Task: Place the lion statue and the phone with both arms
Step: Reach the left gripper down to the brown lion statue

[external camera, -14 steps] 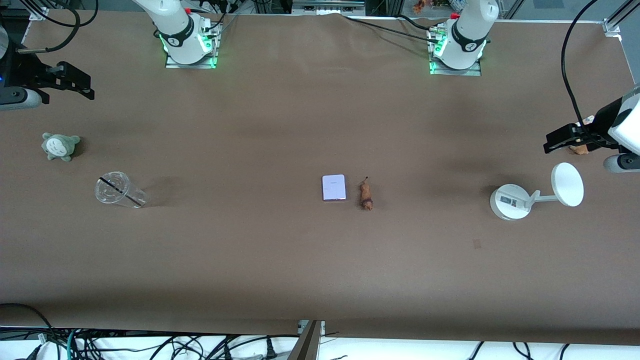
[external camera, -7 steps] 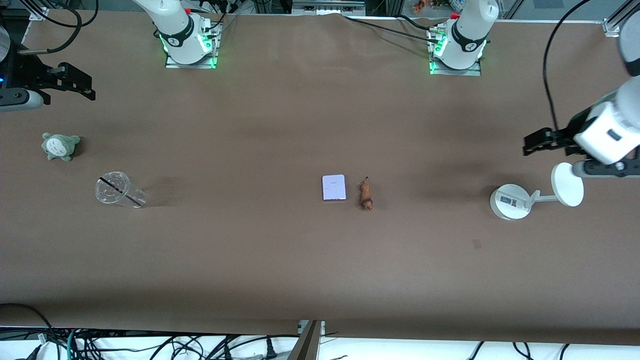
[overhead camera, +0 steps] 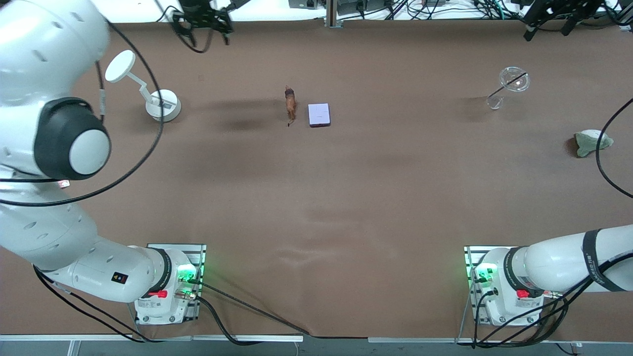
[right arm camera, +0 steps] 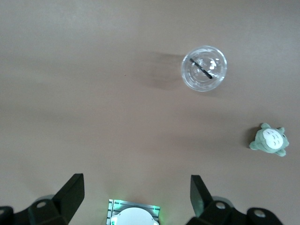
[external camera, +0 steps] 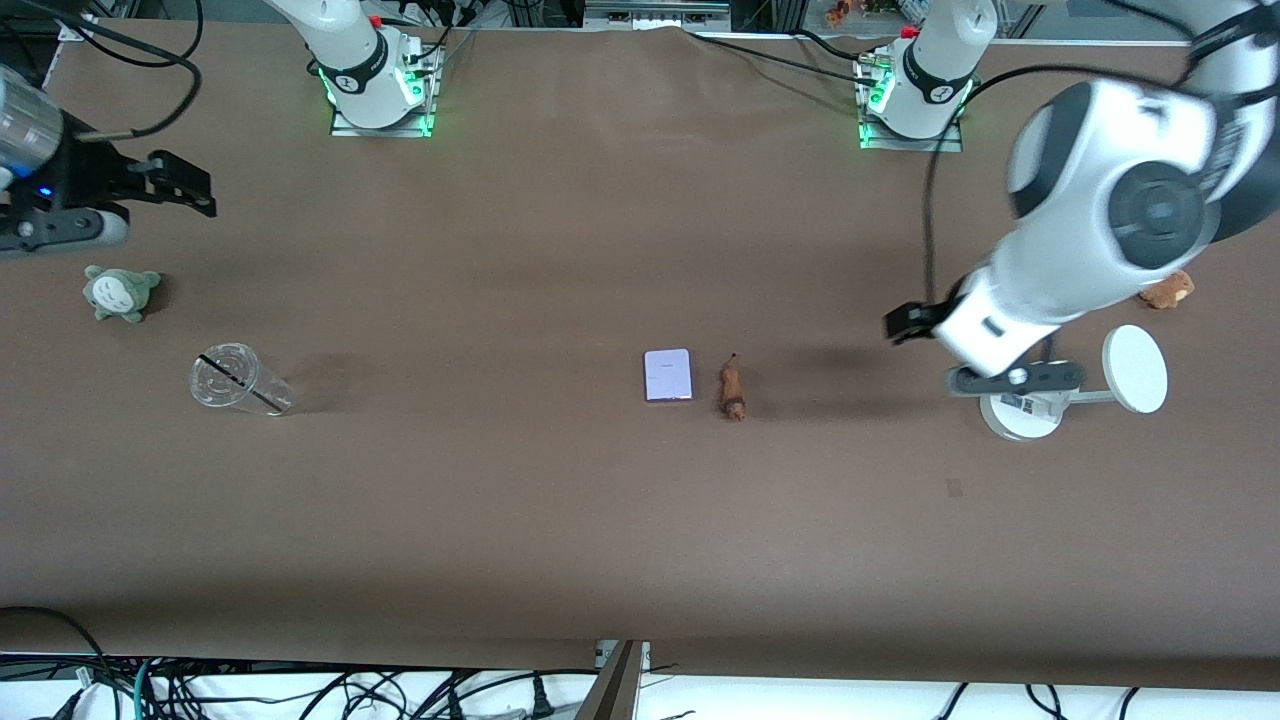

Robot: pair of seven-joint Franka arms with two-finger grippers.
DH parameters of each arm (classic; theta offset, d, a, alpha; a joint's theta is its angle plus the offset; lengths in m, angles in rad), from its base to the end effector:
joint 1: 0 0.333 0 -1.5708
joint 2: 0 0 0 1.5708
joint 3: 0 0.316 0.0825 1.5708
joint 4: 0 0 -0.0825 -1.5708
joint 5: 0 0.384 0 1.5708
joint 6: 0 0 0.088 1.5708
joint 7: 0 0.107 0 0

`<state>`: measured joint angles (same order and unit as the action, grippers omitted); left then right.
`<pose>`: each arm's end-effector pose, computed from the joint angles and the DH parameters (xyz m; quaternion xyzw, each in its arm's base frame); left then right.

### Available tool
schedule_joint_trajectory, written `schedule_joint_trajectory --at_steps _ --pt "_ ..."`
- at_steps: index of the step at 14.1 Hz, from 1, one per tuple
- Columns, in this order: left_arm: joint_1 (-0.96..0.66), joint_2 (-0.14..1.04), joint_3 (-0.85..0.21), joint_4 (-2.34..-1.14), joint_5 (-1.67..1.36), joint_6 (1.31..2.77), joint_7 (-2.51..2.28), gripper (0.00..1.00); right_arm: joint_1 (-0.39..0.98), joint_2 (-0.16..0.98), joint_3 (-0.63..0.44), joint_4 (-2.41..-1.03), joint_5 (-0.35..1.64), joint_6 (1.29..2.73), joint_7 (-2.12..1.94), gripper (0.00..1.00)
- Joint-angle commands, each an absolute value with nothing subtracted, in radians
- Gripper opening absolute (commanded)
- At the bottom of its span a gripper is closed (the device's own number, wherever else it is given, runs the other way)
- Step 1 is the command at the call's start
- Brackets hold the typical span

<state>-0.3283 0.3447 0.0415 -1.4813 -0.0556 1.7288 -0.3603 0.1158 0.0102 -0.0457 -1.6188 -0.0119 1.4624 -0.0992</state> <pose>0.6248 -0.1933 0.4706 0.9978 0.0415 -0.0523 0.0037 0.5417 0.0368 0.5881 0.9930 0.0841 -0.0833 0.0050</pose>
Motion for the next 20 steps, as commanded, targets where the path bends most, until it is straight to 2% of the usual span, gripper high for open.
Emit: schedule_joint_trajectory --at_steps 1,4,8,11,15,20 --pt "-0.38 0.434 0.052 -1.454 -0.104 1.813 -0.419 1.0 0.173 0.041 -0.046 -1.583 -0.014 1.457 -0.092 1.0" --pt "-0.434 0.541 0.054 -1.459 -0.13 1.929 -0.449 1.0 0.227 0.066 -0.046 -1.578 -0.012 1.492 -0.075 1.0" --pt "-0.479 0.629 0.054 -1.468 -0.132 2.034 -0.525 1.0 0.247 0.075 -0.048 -1.578 -0.011 1.508 -0.04 1.0" --pt "-0.537 0.655 0.057 -1.47 -0.12 2.086 -0.627 1.0 0.241 0.075 -0.051 -1.578 -0.011 1.506 -0.052 1.0" --pt "-0.568 0.669 0.055 -1.549 -0.114 2.252 -0.649 1.0 0.239 0.074 -0.054 -1.577 -0.012 1.506 -0.055 1.0" --pt "-0.58 0.725 0.055 -1.548 -0.02 2.338 -0.649 1.0 0.239 0.074 -0.054 -1.578 -0.012 1.506 -0.055 1.0"
